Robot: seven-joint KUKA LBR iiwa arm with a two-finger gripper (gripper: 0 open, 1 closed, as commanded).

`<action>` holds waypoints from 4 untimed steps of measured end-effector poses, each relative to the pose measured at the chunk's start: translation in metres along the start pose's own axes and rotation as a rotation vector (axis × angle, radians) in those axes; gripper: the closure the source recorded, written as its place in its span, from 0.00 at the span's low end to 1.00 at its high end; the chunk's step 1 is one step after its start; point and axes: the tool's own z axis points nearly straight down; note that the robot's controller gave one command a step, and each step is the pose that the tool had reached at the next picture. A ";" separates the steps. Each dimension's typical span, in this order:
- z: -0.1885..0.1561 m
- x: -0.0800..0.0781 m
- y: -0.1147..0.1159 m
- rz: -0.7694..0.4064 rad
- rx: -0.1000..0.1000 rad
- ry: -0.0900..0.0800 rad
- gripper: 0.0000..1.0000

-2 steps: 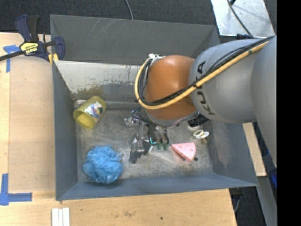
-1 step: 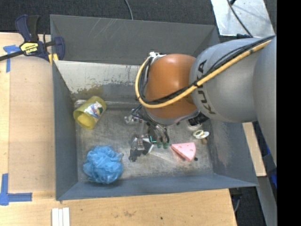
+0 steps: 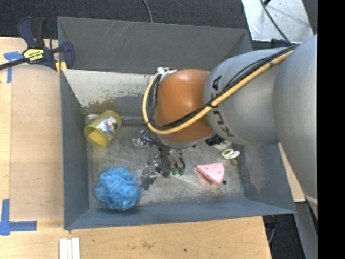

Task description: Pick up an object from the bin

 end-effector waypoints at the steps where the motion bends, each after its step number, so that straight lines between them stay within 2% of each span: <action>1: 0.024 0.008 0.034 -0.314 -0.004 0.007 0.00; 2: 0.058 0.020 0.059 -0.398 -0.003 -0.006 1.00; 3: 0.058 0.020 0.059 -0.398 -0.003 -0.006 1.00; 4: 0.012 0.022 0.065 -0.416 -0.003 0.009 1.00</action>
Offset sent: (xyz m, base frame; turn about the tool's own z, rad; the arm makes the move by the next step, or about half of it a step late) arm -0.0286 0.0579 -0.0641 -0.4003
